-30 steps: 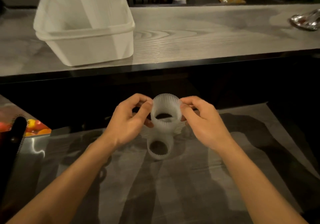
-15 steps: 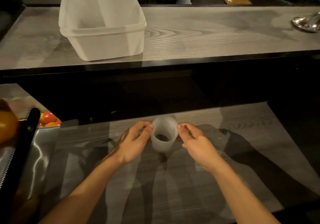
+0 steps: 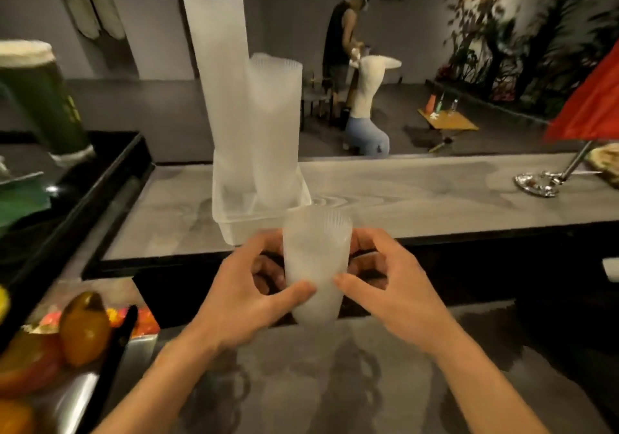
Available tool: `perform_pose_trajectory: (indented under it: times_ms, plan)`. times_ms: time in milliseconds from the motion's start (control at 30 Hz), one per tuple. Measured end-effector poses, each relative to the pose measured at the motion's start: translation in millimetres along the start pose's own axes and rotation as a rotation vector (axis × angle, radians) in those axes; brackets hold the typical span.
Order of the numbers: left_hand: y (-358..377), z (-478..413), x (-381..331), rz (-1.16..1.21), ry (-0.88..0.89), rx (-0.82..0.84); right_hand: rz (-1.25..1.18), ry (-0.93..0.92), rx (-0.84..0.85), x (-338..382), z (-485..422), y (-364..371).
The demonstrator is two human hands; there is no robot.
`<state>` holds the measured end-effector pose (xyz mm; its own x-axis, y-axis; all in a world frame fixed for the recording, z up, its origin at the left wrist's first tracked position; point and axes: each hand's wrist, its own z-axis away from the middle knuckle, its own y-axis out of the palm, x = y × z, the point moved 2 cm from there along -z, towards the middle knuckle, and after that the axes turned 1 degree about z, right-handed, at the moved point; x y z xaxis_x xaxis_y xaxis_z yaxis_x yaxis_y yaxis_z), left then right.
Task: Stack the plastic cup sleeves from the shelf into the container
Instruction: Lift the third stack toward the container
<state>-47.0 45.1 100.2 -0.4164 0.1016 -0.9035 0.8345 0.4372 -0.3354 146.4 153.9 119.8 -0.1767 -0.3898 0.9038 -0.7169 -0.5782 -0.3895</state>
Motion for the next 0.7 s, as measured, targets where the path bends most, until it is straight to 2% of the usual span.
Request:
perform_pose_trajectory:
  times_ms: [200, 367, 600, 700]
  plan:
    - [-68.3, -42.7, -75.1, -0.130, 0.150, -0.183, 0.044, -0.194, -0.084, 95.3, -60.0, -2.6]
    - [-103.3, -60.6, -81.0, -0.144, 0.090, -0.348, 0.071, -0.250, -0.120, 124.0, -101.7, 27.5]
    - [-103.7, -76.6, -29.9, -0.194, -0.069, -0.280, 0.206, -0.159, -0.076, 82.2, -129.6, 69.6]
    - [-101.3, -81.4, -7.5, -0.259, -0.133, -0.231, 0.208, -0.090, 0.004, 68.9, -130.8, 77.2]
